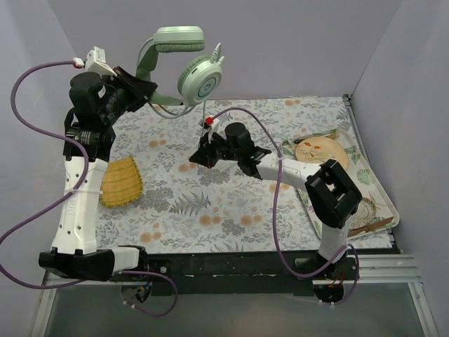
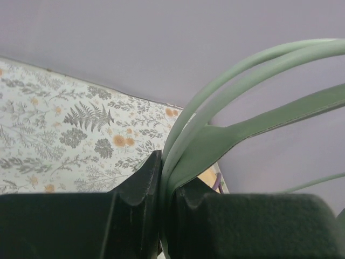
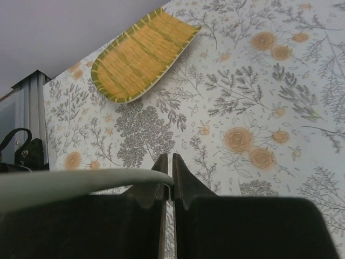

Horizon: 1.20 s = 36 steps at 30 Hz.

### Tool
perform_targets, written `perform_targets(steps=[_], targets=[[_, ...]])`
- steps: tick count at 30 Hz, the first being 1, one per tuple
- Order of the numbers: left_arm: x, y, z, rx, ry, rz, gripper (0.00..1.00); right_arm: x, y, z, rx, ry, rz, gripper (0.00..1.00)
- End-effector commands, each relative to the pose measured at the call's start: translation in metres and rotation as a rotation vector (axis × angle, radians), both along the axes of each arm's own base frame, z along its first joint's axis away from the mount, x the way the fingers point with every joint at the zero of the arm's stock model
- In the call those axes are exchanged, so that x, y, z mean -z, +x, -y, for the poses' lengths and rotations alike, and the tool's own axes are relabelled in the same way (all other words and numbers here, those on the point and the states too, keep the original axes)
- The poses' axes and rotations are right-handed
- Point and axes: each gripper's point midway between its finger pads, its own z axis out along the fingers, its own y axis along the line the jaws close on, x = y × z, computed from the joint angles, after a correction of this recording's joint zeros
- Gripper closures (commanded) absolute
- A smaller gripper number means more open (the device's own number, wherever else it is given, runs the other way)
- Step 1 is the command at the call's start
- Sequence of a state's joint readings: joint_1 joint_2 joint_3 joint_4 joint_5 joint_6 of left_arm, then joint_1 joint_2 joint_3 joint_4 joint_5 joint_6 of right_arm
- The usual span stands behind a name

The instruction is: Wrap the headphones

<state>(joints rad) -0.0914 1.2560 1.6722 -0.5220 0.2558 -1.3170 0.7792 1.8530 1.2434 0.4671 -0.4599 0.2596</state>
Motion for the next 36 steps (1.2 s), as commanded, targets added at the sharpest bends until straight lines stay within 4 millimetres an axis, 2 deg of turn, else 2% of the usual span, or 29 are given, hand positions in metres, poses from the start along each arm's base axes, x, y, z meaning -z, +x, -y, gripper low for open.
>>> perform_targets(steps=[1, 3, 4, 5, 6, 7, 8, 10, 13, 14, 15, 16, 17, 18, 20, 21, 22, 24, 25, 28, 29, 30, 33, 35, 36], targets=[[0.017, 0.022, -0.023, -0.145, -0.162, -0.078, 1.0, -0.002, -0.031, -0.009, 0.008, -0.185, -0.001, 0.99], [0.028, 0.031, -0.037, -0.221, -0.156, -0.088, 1.0, 0.001, -0.037, -0.006, 0.015, -0.261, 0.032, 0.99], [0.04, 0.037, -0.044, -0.255, -0.129, -0.091, 1.0, 0.015, -0.053, 0.0, -0.006, -0.344, 0.006, 0.99], [0.044, 0.04, -0.05, -0.286, -0.097, -0.084, 1.0, 0.008, -0.056, 0.002, -0.005, -0.362, 0.021, 0.99], [0.051, 0.045, -0.066, -0.371, -0.069, -0.079, 1.0, 0.009, -0.059, 0.005, -0.006, -0.399, 0.046, 0.99], [0.062, 0.051, -0.073, -0.396, -0.014, -0.072, 1.0, 0.017, -0.075, 0.012, -0.033, -0.463, 0.022, 0.99], [0.068, 0.053, -0.079, -0.424, 0.013, -0.068, 1.0, 0.009, -0.079, 0.013, -0.044, -0.473, 0.033, 0.99], [0.088, 0.061, -0.092, -0.476, 0.101, -0.062, 1.0, 0.007, -0.094, 0.017, -0.083, -0.532, 0.053, 0.99], [0.104, 0.069, -0.099, -0.509, 0.202, -0.027, 1.0, 0.004, -0.112, 0.03, -0.139, -0.627, 0.036, 0.99], [0.124, 0.069, -0.096, -0.492, 0.301, -0.041, 1.0, 0.008, -0.122, 0.042, -0.162, -0.682, 0.006, 0.99], [0.133, 0.07, -0.095, -0.491, 0.359, -0.038, 1.0, -0.003, -0.121, 0.043, -0.166, -0.683, 0.017, 0.99], [0.129, 0.072, -0.095, -0.514, 0.406, 0.007, 1.0, -0.007, -0.123, 0.047, -0.178, -0.705, 0.025, 0.99], [0.151, 0.069, -0.083, -0.47, 0.547, -0.002, 1.0, -0.011, -0.123, 0.053, -0.178, -0.727, 0.027, 0.99], [0.146, 0.07, -0.077, -0.471, 0.591, 0.049, 1.0, -0.018, -0.123, 0.066, -0.159, -0.779, 0.028, 0.99], [0.156, 0.065, -0.064, -0.446, 0.702, 0.077, 1.0, -0.028, -0.119, 0.08, -0.13, -0.826, 0.056, 0.99], [0.167, 0.06, -0.064, -0.42, 0.797, 0.083, 1.0, -0.03, -0.117, 0.096, -0.096, -0.89, 0.064, 0.99], [0.167, 0.059, -0.063, -0.416, 0.827, 0.108, 1.0, -0.044, -0.11, 0.103, -0.053, -0.894, 0.101, 0.99], [0.178, 0.056, -0.057, -0.373, 0.928, 0.119, 1.0, -0.055, -0.099, 0.123, 0.026, -0.953, 0.144, 0.99], [0.182, 0.055, -0.054, -0.355, 0.954, 0.121, 1.0, -0.069, -0.094, 0.125, 0.058, -0.938, 0.172, 0.99], [0.192, 0.044, -0.032, -0.243, 1.027, 0.164, 1.0, -0.091, -0.078, 0.13, 0.129, -0.917, 0.22, 0.99], [0.195, 0.04, -0.02, -0.2, 1.036, 0.179, 1.0, -0.093, -0.073, 0.133, 0.146, -0.922, 0.223, 0.99], [0.205, 0.037, -0.014, -0.15, 1.051, 0.16, 1.0, -0.096, -0.063, 0.14, 0.2, -0.948, 0.244, 0.99], [0.218, 0.026, 0.006, -0.022, 1.062, 0.157, 1.0, -0.101, -0.033, 0.165, 0.355, -1.022, 0.271, 0.99], [0.228, 0.02, 0.011, 0.017, 1.092, 0.151, 1.0, -0.102, -0.023, 0.174, 0.417, -1.051, 0.285, 0.99], [0.233, 0.018, 0.01, 0.029, 1.102, 0.134, 1.0, -0.107, -0.014, 0.187, 0.501, -1.103, 0.319, 0.99]])
